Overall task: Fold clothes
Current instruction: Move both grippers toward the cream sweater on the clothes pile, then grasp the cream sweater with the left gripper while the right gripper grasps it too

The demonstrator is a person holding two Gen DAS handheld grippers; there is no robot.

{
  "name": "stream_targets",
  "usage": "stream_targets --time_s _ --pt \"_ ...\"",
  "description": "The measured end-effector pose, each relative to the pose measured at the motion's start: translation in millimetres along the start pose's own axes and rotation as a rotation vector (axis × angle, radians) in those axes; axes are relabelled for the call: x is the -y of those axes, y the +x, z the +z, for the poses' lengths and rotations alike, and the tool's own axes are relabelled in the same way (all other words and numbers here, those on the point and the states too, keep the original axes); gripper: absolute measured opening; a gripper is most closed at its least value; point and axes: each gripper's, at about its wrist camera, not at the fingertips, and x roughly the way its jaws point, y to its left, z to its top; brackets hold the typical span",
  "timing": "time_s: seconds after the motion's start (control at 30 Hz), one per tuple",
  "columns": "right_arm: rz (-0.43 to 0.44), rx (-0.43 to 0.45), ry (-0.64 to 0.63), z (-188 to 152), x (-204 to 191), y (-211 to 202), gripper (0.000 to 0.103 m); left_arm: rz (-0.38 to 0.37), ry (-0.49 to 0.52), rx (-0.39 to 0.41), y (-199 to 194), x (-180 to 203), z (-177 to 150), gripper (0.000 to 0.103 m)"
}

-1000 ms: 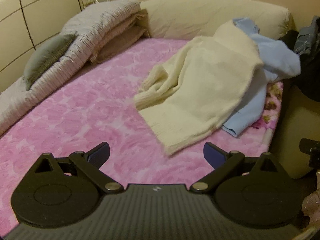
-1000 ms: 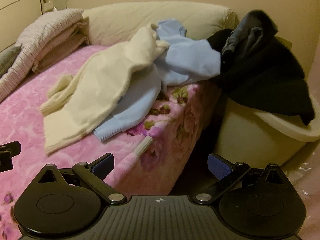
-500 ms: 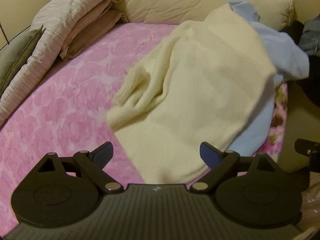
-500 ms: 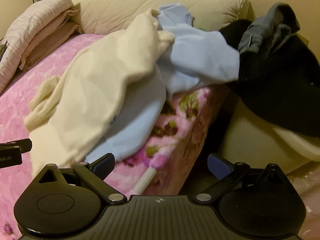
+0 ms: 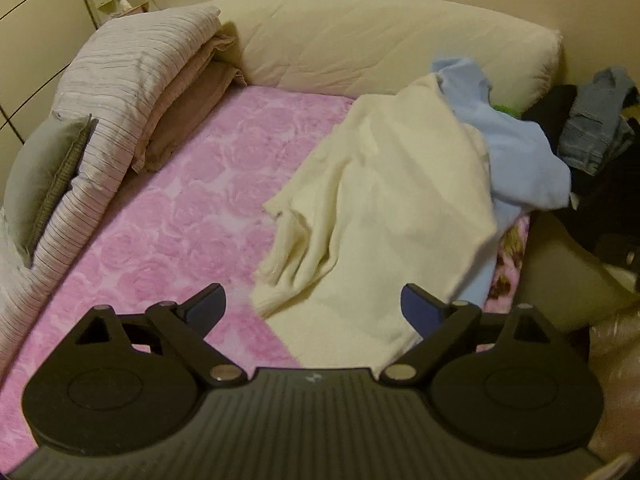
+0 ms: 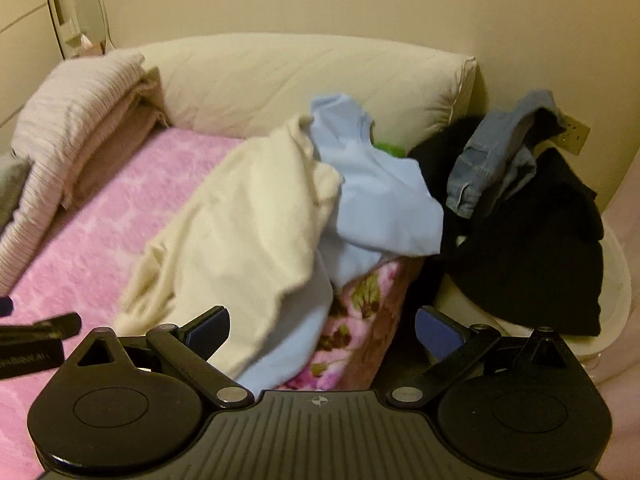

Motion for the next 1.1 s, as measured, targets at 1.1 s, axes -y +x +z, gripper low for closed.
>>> stream_targets --time_s 1.1 --pt "0.163 -0.188 0.200 29 104 75 0.094 -0.054 0.099 -0.170 92 29 63 0.091"
